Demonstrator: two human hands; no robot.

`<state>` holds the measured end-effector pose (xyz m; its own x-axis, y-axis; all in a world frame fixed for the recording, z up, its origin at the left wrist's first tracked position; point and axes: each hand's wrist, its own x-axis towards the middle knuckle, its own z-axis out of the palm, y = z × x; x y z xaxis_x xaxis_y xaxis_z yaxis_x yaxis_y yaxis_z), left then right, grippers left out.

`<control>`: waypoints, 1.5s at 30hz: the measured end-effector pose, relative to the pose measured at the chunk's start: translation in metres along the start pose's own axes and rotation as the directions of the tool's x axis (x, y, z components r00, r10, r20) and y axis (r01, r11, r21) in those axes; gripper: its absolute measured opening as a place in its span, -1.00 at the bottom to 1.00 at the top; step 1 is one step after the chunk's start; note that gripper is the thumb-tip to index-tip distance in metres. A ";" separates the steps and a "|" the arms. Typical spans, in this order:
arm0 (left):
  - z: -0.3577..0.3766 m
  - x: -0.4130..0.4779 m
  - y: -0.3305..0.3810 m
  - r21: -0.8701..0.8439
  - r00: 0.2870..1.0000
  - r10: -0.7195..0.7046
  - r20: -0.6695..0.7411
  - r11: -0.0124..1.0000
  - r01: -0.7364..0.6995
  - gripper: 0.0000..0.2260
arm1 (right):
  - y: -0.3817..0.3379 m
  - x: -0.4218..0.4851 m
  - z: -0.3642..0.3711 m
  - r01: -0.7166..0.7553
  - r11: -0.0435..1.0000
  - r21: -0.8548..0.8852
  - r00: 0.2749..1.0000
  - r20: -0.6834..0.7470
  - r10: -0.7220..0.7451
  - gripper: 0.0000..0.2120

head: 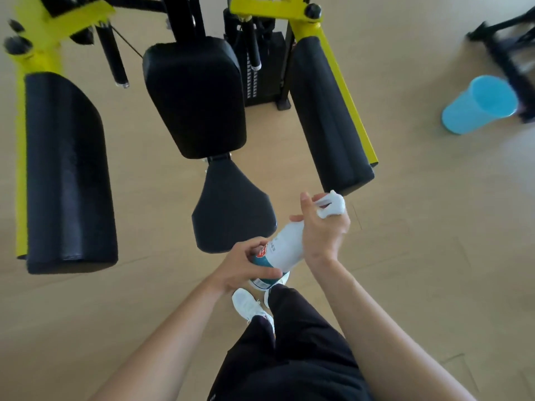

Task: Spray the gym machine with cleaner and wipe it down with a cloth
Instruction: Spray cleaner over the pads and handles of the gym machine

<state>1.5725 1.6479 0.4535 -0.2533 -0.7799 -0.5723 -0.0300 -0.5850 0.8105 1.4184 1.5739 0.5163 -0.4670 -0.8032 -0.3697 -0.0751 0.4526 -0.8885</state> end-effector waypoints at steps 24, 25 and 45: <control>-0.052 0.051 0.036 0.102 0.996 -0.058 0.068 0.993 0.051 -0.46 | -0.032 0.033 0.058 -0.035 0.999 0.004 0.999 0.004 0.035 -0.69; -0.056 0.051 0.038 0.093 0.997 -0.049 0.062 0.995 0.043 -0.46 | -0.038 0.034 0.062 -0.007 1.000 0.012 1.000 0.021 0.007 -0.71; -0.078 0.031 0.071 -0.206 0.988 0.088 -0.129 0.972 -0.113 -0.53 | -0.097 0.043 0.116 0.376 0.909 -0.180 0.810 0.541 -0.228 -0.77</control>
<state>1.6374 1.5651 0.4833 -0.1280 -0.8505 -0.5101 0.1982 -0.5259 0.8271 1.5075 1.4510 0.5550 0.1151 -0.9629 -0.2441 -0.4027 0.1794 -0.8976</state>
